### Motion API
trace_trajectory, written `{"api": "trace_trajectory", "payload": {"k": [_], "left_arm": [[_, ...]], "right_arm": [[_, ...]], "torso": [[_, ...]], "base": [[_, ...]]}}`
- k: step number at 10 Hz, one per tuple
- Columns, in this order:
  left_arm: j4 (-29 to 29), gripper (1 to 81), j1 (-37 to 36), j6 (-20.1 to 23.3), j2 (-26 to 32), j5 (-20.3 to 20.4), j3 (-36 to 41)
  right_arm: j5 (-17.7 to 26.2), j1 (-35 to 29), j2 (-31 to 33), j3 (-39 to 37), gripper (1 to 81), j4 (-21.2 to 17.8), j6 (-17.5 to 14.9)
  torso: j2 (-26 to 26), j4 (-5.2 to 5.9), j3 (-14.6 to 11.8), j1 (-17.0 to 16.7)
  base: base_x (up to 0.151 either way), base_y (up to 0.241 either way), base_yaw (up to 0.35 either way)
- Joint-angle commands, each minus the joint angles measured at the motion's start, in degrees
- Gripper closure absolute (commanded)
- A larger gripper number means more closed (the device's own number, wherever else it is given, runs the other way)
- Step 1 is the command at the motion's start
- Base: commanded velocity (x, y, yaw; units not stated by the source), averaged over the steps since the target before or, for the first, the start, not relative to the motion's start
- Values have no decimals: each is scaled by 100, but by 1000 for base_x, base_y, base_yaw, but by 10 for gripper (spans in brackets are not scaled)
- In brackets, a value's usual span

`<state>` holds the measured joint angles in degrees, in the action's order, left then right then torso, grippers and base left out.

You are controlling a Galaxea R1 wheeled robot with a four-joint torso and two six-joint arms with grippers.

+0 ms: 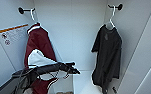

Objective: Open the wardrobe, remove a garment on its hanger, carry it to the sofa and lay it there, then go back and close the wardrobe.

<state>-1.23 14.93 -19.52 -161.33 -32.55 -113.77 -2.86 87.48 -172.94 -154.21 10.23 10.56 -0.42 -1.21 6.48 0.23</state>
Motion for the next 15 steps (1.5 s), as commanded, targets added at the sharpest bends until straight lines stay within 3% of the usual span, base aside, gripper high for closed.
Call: {"api": "trace_trajectory", "payload": {"k": [1, 7, 15], "left_arm": [[-53, 10, -1848, -816, -313, -164, 48], [-53, 10, -2921, -2108, -980, 91, -30], [-70, 10, -3826, -4260, -1165, 1557, -136]], "right_arm": [[330, -200, 20, 24, 10, -38, 34], [340, -191, -59, 24, 10, -21, 34], [383, -208, -138, 6, 10, -21, 34]], "torso": [[0, 0, 0, 0], [2, 0, 2, 4], [2, 0, 4, 6]], "base": [[0, 0, 0], [0, 0, 0], [0, 0, 0]]}}
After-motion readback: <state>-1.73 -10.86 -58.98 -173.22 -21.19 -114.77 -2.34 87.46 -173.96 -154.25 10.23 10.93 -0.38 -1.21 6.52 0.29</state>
